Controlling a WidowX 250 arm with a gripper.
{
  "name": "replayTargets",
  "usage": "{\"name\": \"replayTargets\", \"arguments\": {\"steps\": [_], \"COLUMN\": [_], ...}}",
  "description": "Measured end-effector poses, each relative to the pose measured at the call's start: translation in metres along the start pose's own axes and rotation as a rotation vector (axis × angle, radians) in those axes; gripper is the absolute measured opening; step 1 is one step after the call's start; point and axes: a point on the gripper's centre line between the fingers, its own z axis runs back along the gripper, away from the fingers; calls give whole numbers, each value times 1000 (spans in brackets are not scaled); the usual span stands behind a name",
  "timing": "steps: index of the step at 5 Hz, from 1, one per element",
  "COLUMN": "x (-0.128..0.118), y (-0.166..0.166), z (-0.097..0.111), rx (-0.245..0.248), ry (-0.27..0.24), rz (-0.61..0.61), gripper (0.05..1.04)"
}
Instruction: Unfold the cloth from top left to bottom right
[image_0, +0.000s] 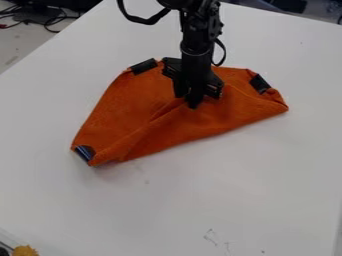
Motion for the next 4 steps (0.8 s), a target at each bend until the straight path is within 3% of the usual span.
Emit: {"name": "replayTargets", "arguments": {"steps": [1,2,4], "x": [-1,2,-2], "y": [2,2,-6], "z": [2,21,30], "rx": [12,43,68], "ry": [-3,-48,-87], "rz": [4,7,10], "gripper": [154,141,520]}}
